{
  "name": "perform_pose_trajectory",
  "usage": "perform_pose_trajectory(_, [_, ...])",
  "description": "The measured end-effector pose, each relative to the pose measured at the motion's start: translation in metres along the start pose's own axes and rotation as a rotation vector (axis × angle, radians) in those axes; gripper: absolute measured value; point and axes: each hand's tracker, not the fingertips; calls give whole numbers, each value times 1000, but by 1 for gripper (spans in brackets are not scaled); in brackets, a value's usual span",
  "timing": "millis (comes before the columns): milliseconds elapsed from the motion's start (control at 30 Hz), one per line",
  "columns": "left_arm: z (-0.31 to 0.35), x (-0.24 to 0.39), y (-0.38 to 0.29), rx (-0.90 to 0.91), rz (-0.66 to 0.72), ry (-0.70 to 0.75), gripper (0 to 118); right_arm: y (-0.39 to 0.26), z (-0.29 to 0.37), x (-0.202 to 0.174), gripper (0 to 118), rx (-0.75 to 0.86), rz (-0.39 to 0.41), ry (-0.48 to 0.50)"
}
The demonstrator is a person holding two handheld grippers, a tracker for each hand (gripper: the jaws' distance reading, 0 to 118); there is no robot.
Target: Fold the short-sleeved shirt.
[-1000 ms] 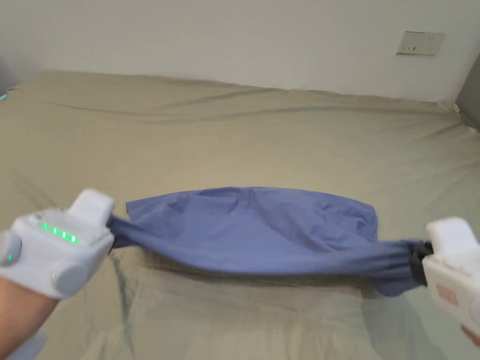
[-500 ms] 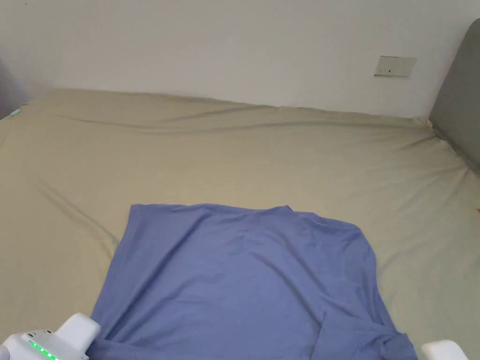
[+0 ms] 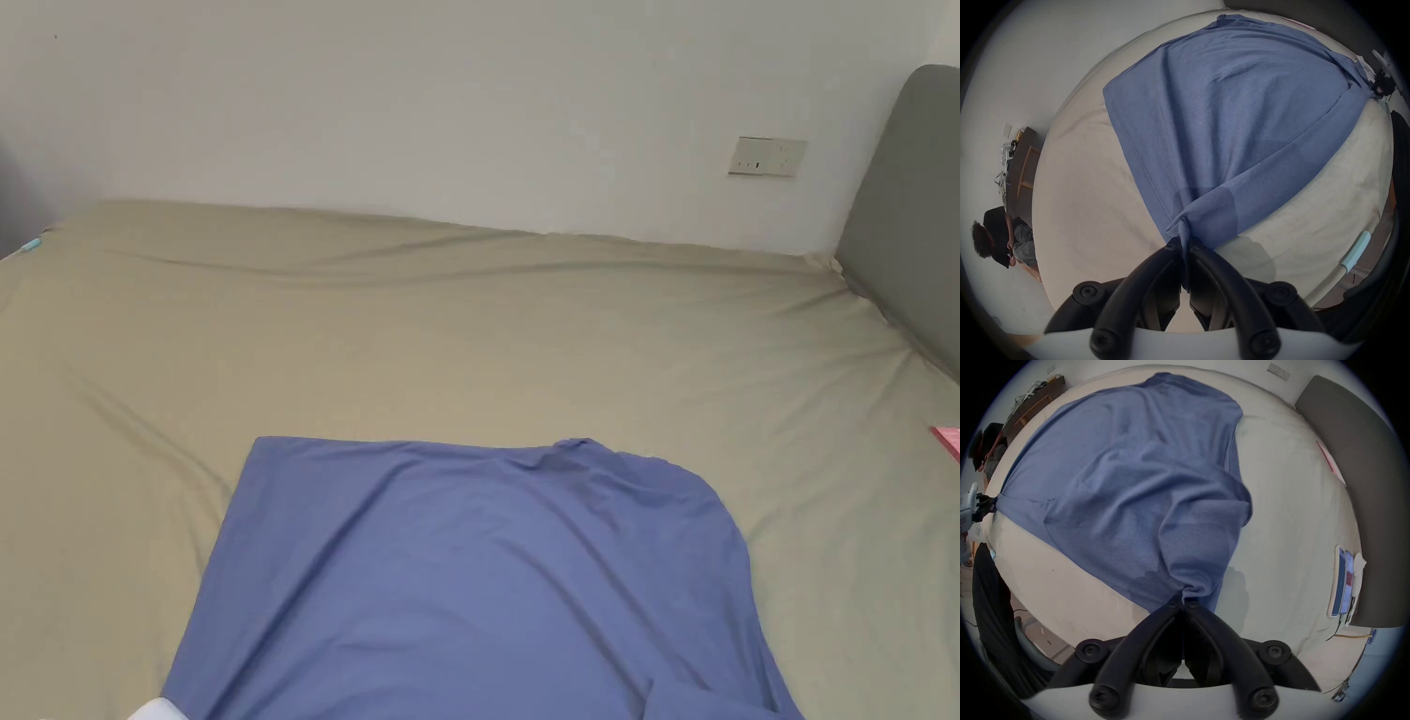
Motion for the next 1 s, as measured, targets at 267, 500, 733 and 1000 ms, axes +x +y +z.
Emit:
perform_pose_trajectory(267, [21,0,-7,18,99,-33,58,0,25,-13,89,70,132,-219])
perform_pose_trajectory(500, [110,-36,14,369,408,-64,113,42,165,-7,102,578,-4,-212])
perform_pose_trajectory(733, [246,-42,66,904,669,39,113,57,297,-66,102,1084,-89,-203])
perform_pose_trajectory(1000, [297,8,93,1048,548,287,0,68,313,-123,1,1222,2,-240])
